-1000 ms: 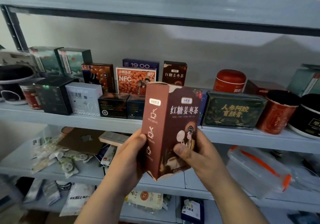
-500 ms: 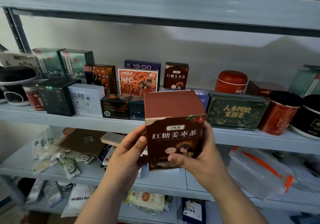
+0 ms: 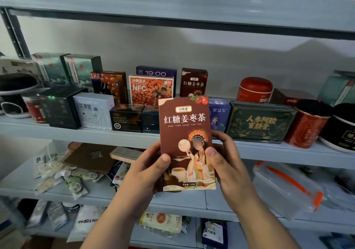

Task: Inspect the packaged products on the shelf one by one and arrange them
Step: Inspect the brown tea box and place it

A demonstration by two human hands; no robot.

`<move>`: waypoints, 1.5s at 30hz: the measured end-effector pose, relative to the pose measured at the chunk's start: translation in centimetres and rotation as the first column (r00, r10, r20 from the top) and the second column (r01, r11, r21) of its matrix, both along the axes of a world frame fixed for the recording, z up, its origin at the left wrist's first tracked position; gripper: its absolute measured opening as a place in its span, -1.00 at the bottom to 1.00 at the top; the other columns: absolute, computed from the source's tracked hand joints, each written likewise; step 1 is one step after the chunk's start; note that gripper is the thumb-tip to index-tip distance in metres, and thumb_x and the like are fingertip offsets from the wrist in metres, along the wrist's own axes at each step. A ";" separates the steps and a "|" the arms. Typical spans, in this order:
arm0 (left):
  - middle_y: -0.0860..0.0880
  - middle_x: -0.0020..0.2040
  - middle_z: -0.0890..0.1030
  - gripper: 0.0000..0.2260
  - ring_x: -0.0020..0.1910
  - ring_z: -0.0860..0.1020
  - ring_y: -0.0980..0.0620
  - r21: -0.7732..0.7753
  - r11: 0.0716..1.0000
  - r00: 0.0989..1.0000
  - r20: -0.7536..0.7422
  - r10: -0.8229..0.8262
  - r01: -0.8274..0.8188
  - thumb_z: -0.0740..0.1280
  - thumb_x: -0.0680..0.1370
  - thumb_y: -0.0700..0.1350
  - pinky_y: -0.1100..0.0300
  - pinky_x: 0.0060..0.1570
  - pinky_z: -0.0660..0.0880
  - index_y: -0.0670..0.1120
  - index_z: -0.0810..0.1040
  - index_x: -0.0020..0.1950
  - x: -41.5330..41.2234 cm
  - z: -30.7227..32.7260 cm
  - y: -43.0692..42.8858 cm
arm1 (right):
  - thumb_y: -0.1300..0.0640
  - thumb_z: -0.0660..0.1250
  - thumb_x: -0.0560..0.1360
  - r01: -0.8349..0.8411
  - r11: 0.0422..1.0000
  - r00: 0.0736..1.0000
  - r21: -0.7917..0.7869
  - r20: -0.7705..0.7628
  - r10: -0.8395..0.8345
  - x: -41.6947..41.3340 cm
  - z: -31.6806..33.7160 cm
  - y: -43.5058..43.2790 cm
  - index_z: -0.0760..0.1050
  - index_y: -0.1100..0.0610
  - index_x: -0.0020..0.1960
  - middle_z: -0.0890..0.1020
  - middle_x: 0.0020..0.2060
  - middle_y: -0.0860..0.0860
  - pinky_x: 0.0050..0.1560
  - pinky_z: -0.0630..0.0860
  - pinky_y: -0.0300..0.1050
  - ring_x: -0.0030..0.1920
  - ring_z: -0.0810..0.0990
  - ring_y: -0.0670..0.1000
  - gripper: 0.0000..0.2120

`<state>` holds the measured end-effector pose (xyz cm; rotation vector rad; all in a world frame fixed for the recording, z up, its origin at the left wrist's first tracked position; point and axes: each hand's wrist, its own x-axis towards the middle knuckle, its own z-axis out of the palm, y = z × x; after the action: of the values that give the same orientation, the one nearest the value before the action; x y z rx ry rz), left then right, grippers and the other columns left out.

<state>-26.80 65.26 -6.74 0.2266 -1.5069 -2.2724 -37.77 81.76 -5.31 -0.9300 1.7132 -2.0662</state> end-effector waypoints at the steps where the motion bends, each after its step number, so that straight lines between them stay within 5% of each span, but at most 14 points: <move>1: -0.14 0.13 0.72 -0.47 0.06 0.71 -0.15 0.008 1.000 1.000 0.014 0.010 -0.010 0.53 0.37 0.05 0.02 -0.19 0.67 0.00 0.56 0.32 0.0 0.3 0.1 | -0.25 0.45 0.33 0.001 1.000 1.000 -0.010 0.021 -0.001 -0.1 0.0 0.0 0.46 -0.20 0.29 0.71 0.12 -0.04 -0.03 0.68 -0.01 0.11 0.73 0.10 -0.45; 6: -0.09 0.01 0.75 -0.68 -0.08 0.73 -0.11 -0.017 0.999 0.997 0.056 0.046 -0.045 0.48 0.49 0.05 -0.04 -0.27 0.68 0.06 0.57 0.21 0.1 1.0 0.5 | -0.27 0.44 0.34 0.008 1.000 0.998 -0.013 0.056 -0.008 -0.3 -0.3 -0.1 0.49 -0.22 0.25 0.72 0.13 0.03 -0.01 0.68 0.06 0.10 0.73 0.11 -0.50; 14: -0.17 -0.02 0.73 -0.54 -0.21 0.70 -0.07 0.034 0.996 0.995 0.067 0.075 -0.077 0.37 0.42 0.06 0.09 -0.47 0.60 -0.11 0.56 0.28 0.0 0.5 0.3 | -0.31 0.46 0.39 0.060 0.998 0.998 0.006 0.029 -0.060 -0.3 -0.1 0.0 0.52 -0.24 0.23 0.72 0.07 -0.05 -0.13 0.64 -0.13 0.08 0.73 0.04 -0.55; 21: -0.21 -0.01 0.72 -0.56 -0.16 0.72 -0.11 0.154 0.986 0.995 0.085 0.050 -0.063 0.34 0.44 0.06 0.03 -0.44 0.64 -0.15 0.57 0.23 -0.2 0.0 0.0 | -0.03 0.46 0.43 0.086 0.994 0.996 -0.066 0.021 -0.085 0.1 -0.1 -0.2 0.57 -0.12 0.28 0.73 0.04 -0.07 -0.03 0.67 -0.11 0.11 0.72 0.04 -0.58; 29: -0.27 0.14 0.67 -0.65 0.01 0.66 -0.31 0.075 0.997 0.998 0.059 0.033 -0.037 0.21 0.69 -0.15 -0.08 -0.28 0.66 0.22 0.49 0.38 0.0 -0.7 -0.1 | 0.04 0.40 0.45 0.054 0.996 0.998 -0.068 -0.036 -0.056 0.7 -0.3 -0.4 0.60 -0.09 0.26 0.74 0.08 -0.03 -0.01 0.66 -0.16 0.13 0.71 0.02 -0.63; 31: -0.25 0.16 0.67 -0.69 0.07 0.66 -0.30 0.060 0.998 0.999 0.044 0.007 -0.010 0.31 0.64 -0.04 -0.15 -0.19 0.66 0.18 0.51 0.38 0.3 -0.6 -0.1 | 0.03 0.40 0.46 0.029 0.998 0.998 -0.054 -0.057 -0.032 0.7 -0.4 -0.5 0.60 -0.10 0.26 0.73 0.10 -0.06 -0.01 0.66 -0.18 0.15 0.71 0.01 -0.63; 35: -0.24 0.28 0.62 -0.15 0.17 0.64 -0.31 0.012 0.991 0.990 0.057 -0.132 0.131 0.61 0.25 0.31 -0.17 -0.07 0.64 0.02 0.48 0.45 1.2 -0.5 -0.4 | -0.18 0.39 0.53 0.055 0.998 0.979 0.012 -0.196 -0.051 0.5 -0.9 -0.9 0.59 -0.24 0.32 0.62 0.27 -0.04 0.17 0.64 -0.07 0.34 0.58 -0.01 -0.64; 39: -0.26 0.19 0.66 -0.24 0.03 0.69 -0.25 0.090 0.974 0.976 0.054 -0.213 0.207 0.63 0.16 0.35 -0.06 -0.26 0.66 0.03 0.64 0.27 1.3 -0.2 -0.1 | -0.41 0.31 0.49 0.073 0.994 0.957 0.079 -0.287 -0.048 0.3 -0.8 -1.3 0.53 -0.34 0.34 0.54 0.29 -0.19 0.30 0.55 -0.03 0.39 0.49 -0.12 -0.55; 45: -0.33 0.18 0.65 -0.20 -0.02 0.69 -0.30 0.178 0.947 0.954 0.085 -0.286 0.268 0.62 0.12 0.37 -0.04 -0.37 0.67 -0.07 0.67 0.21 1.7 0.2 0.0 | -0.30 0.31 0.48 0.085 0.991 0.951 0.107 -0.306 -0.049 0.5 -0.6 -1.6 0.55 -0.37 0.28 0.57 0.25 -0.25 0.23 0.51 -0.31 0.32 0.53 -0.22 -0.63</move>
<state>-25.05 65.25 -6.58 0.1996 -1.4848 -2.6525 -37.32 80.16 -5.93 -1.2171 2.0227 -1.9139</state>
